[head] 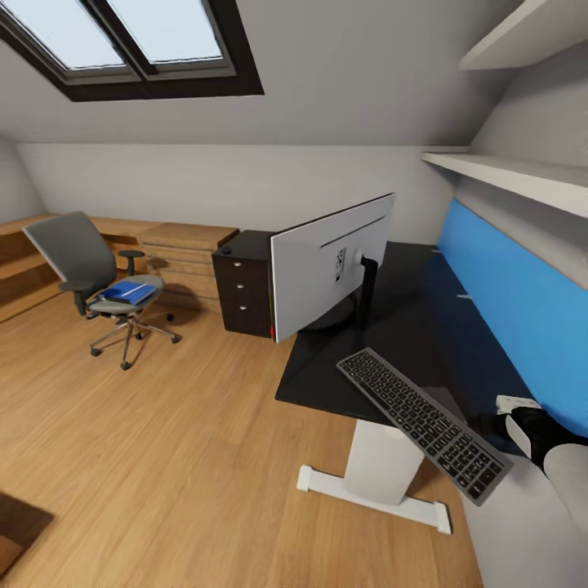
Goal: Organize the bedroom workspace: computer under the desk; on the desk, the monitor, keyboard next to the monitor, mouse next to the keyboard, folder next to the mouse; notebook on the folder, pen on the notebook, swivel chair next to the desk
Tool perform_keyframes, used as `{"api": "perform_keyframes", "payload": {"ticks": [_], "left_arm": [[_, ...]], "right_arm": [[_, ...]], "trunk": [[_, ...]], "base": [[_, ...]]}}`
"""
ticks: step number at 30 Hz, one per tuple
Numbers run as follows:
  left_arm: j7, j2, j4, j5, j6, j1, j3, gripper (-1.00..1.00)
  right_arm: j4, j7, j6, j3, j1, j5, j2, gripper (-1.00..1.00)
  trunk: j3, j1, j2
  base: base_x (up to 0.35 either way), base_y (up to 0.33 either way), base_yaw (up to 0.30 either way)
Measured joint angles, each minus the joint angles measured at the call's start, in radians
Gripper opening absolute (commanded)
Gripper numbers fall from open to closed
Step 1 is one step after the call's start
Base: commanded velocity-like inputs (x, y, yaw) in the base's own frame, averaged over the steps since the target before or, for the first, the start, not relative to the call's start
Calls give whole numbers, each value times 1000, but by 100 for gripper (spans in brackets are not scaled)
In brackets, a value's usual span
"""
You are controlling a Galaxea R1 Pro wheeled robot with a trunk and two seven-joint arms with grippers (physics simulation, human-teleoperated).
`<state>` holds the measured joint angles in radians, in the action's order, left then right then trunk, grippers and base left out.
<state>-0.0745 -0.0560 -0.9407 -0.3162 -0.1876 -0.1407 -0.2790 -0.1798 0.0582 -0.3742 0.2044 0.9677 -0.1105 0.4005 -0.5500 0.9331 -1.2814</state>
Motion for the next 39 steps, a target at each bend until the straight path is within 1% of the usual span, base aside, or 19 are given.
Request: {"api": "perform_keyframes", "payload": {"ticks": [6, 9, 13, 17, 18, 19, 21, 22, 23, 27, 30, 31, 32, 35, 36, 39], "left_arm": [[0, 2, 0, 0, 0, 0, 1, 100], [0, 2, 0, 0, 0, 0, 1, 100], [0, 3, 0, 0, 0, 0, 2, 100], [0, 4, 0, 0, 0, 0, 3, 100], [0, 4, 0, 0, 0, 0, 3, 100], [0, 5, 0, 0, 0, 0, 4, 100], [0, 5, 0, 0, 0, 0, 4, 100], [0, 5, 0, 0, 0, 0, 5, 100], [0, 6, 2, 0, 0, 0, 16, 100], [0, 5, 9, 1, 1, 0, 30, 100], [0, 5, 12, 1, 1, 0, 36, 100], [0, 5, 13, 1, 1, 0, 37, 100], [0, 6, 14, 1, 1, 0, 39, 100], [0, 6, 15, 1, 1, 0, 41, 100], [0, 6, 15, 1, 1, 0, 42, 100], [0, 6, 15, 1, 2, 0, 42, 100]], "right_arm": [[-4, -12, 15, 6, 0, 4, 1, 100], [-20, -9, 49, 11, 0, 11, 1, 100], [-30, -8, 66, 18, 0, 26, 1, 100], [-35, -6, 76, 31, 0, 65, 1, 100], [-36, -4, 79, 37, 0, 89, 1, 100], [-39, 3, 81, 42, 0, 124, 1, 100], [-54, 17, 82, 45, 0, 148, 1, 100], [-62, 24, 82, 45, 0, 154, 2, 100], [-96, 60, 72, 47, -1, 170, 4, 100], [-112, 120, 55, 48, -1, 194, 20, 100], [-116, 183, 49, 49, -1, 219, 39, 100], [-117, 209, 48, 49, -1, 229, 47, 100], [-118, 262, 47, 48, -2, 245, 62, 100], [-119, 347, 47, 47, -4, 260, 79, 100], [-120, 395, 48, 47, -7, 266, 85, 100], [-120, 444, 48, 46, -13, 270, 89, 100]], "trunk": [[0, 0, 0], [9, -12, 21], [22, -27, 49], [34, -42, 77], [38, -46, 84], [41, -50, 91], [47, -58, 105], [50, -61, 112], [50, -62, 112], [50, -62, 112], [50, -62, 112], [50, -62, 112], [50, -62, 112], [50, -62, 112], [50, -62, 112], [50, -62, 112]], "base": [[-19, 0, 0], [-2, 0, 0], [0, 0, 0], [0, 0, 0], [0, 0, 0], [0, 0, 0], [0, 0, 0], [0, 0, 0], [0, 0, 0], [0, 0, 0], [0, 0, 0], [0, 0, 0], [0, 0, 0], [0, 0, 0], [0, 0, 0], [0, 0, 0]]}}
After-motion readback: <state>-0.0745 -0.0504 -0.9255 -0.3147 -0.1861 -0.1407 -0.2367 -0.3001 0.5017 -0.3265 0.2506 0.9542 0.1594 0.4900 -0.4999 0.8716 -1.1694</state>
